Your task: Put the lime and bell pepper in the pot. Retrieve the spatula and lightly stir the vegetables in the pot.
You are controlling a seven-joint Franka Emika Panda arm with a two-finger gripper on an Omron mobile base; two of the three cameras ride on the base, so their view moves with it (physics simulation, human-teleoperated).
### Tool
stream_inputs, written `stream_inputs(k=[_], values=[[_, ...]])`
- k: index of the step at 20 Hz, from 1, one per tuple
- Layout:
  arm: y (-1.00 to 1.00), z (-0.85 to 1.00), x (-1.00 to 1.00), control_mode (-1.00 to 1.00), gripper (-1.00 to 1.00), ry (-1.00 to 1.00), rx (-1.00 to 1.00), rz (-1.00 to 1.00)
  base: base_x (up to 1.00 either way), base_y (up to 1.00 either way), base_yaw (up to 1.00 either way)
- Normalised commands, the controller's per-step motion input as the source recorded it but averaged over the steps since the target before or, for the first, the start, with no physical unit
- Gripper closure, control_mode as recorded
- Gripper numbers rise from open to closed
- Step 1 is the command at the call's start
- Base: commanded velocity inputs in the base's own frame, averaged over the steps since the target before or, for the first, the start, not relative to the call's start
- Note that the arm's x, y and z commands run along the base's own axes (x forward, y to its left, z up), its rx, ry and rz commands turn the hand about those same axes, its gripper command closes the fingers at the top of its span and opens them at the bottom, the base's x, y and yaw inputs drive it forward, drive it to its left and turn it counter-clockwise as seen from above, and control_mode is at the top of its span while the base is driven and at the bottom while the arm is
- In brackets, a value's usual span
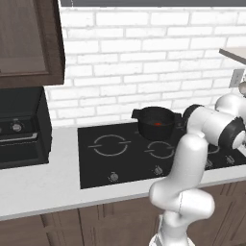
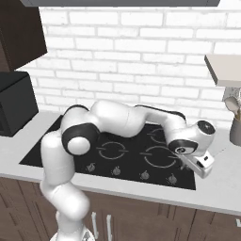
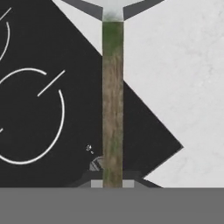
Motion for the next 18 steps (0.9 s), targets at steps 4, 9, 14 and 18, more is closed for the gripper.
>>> stream_inputs(k=[4, 9, 14, 18], values=[[0.70, 0.28, 0.06, -1.00, 1.00, 0.17, -0.11, 0.08, 0.00, 0.00, 0.00], [0.74, 0.11, 0.04, -1.00, 1.00, 0.10, -0.14, 0.11, 0.00, 0.00, 0.00], [0.55, 0.27, 0.00, -1.00, 1.00, -0.03, -0.08, 0.10, 0.00, 0.00, 0.00], [0.19, 0.72, 0.00, -1.00, 1.00, 0.02, -0.02, 0.13, 0.00, 0.00, 0.00]])
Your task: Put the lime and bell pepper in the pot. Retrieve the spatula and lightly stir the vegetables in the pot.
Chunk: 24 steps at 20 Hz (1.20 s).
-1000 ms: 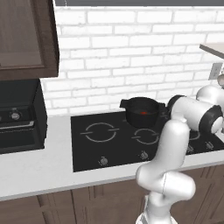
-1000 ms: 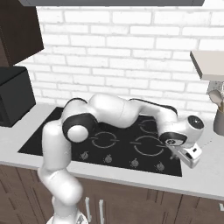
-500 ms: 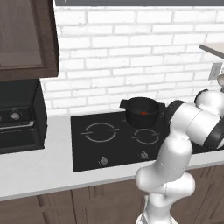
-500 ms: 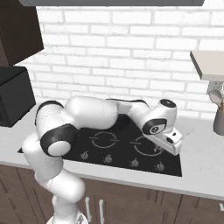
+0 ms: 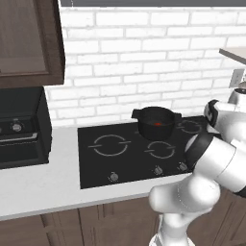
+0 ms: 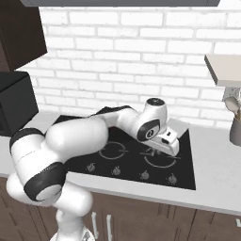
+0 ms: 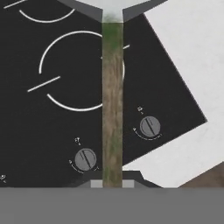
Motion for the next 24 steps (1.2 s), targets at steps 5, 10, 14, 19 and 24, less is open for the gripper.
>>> stream_inputs(k=[5, 10, 14, 19, 24], values=[[0.31, 0.77, 0.07, -1.00, 1.00, 0.12, -0.03, 0.14, 0.00, 0.00, 0.00], [0.54, 0.69, 0.11, -1.00, 1.00, 0.12, -0.03, 0.16, 0.00, 0.00, 0.00], [0.53, 0.70, 0.12, -1.00, 1.00, 0.15, -0.02, 0.18, 0.00, 0.00, 0.00], [0.51, 0.47, 0.38, -1.00, 1.00, 0.29, -0.01, 0.14, 0.00, 0.00, 0.00], [0.20, 0.03, 0.19, -1.00, 1.00, 0.13, -0.03, 0.00, 0.00, 0.00, 0.00]])
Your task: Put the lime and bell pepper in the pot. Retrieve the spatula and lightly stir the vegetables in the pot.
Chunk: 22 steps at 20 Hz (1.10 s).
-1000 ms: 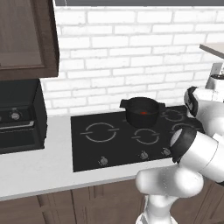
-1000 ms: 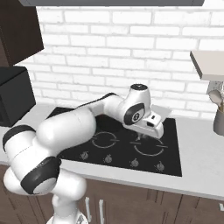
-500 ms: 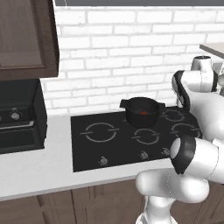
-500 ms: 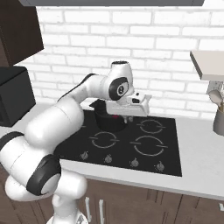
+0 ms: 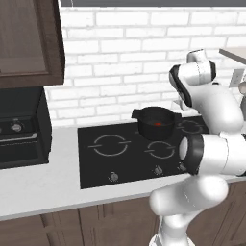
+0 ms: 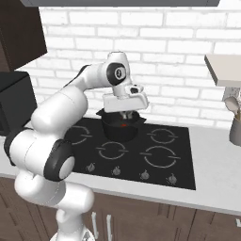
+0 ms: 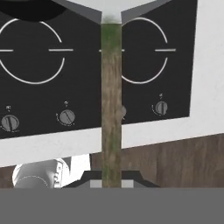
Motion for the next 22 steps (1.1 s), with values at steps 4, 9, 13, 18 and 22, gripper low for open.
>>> stream_inputs(k=[4, 9, 13, 18, 22], values=[[0.00, 0.00, 0.00, -1.00, 1.00, 0.00, 0.00, 0.00, 0.00, 0.00, 0.00], [0.00, 0.00, 0.00, -1.00, 1.00, 0.00, 0.00, 0.00, 0.00, 0.00, 0.00], [0.00, 0.00, 0.15, -1.00, 1.00, 0.00, 0.00, 0.00, 0.00, 0.00, 0.00], [0.09, 0.24, 0.34, -1.00, 1.00, -0.02, 0.01, 0.05, 0.00, 0.00, 0.00], [0.21, 0.41, 0.41, -1.00, 1.00, -0.09, 0.01, 0.12, 0.00, 0.00, 0.00]])
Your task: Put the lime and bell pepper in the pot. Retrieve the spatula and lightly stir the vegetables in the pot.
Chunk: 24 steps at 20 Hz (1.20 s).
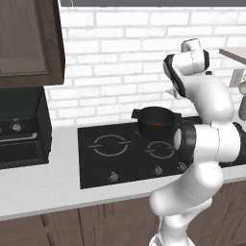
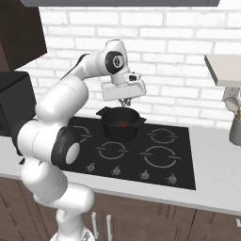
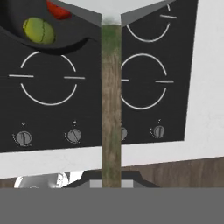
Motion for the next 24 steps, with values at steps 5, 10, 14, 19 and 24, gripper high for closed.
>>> stream_inputs(k=[5, 10, 14, 19, 24], values=[[0.29, 0.15, 0.49, -1.00, 1.00, 0.03, 0.00, 0.11, 0.00, 0.00, 0.00], [0.02, 0.00, 0.24, -1.00, 1.00, 0.10, 0.00, 0.03, 0.00, 0.00, 0.00], [0.00, 0.00, 0.00, -1.00, 1.00, 0.00, -0.06, 0.00, 0.00, 0.00, 0.00], [0.00, 0.00, 0.10, -1.00, 1.00, 0.06, -0.10, 0.10, 0.00, 0.00, 0.00], [0.00, 0.00, 0.11, -1.00, 1.00, 0.08, -0.15, 0.21, 0.00, 0.00, 0.00]])
